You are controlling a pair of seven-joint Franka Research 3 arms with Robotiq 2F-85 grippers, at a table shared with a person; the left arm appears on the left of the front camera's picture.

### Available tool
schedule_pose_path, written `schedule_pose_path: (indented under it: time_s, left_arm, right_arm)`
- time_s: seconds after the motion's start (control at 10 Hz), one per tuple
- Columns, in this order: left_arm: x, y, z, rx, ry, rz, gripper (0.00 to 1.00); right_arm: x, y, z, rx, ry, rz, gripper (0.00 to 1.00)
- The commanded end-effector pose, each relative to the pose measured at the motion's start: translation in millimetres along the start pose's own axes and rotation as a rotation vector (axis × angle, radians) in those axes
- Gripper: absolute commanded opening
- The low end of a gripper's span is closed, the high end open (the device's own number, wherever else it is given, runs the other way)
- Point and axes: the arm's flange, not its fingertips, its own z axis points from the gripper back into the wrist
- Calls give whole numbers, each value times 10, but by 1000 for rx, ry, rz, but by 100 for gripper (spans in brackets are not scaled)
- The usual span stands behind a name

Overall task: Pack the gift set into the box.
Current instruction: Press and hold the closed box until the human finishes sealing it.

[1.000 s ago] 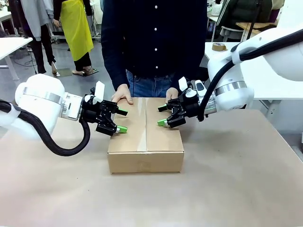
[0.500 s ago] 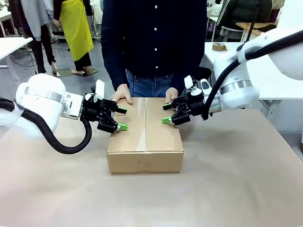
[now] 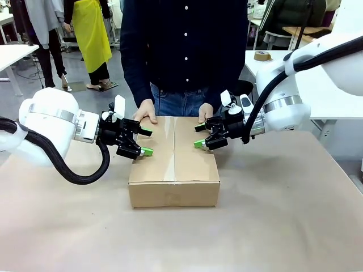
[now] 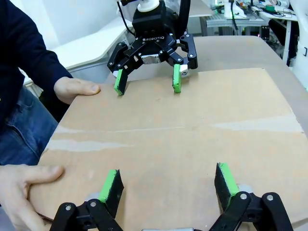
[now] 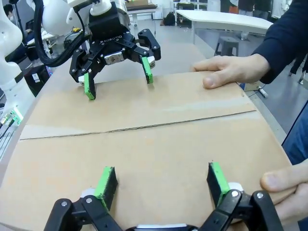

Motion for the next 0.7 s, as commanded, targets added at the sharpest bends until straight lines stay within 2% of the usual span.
schedule_pose_path:
  time_s: [0.0,0.6]
  left_arm:
    - [-18,-13,-8,-5,3,-10,100]
    - [-18,-13,-8,-5,3,-10,100]
  right_arm:
    - [-14,14,-30,0,6,3,100]
    - [-14,14,-30,0,6,3,100]
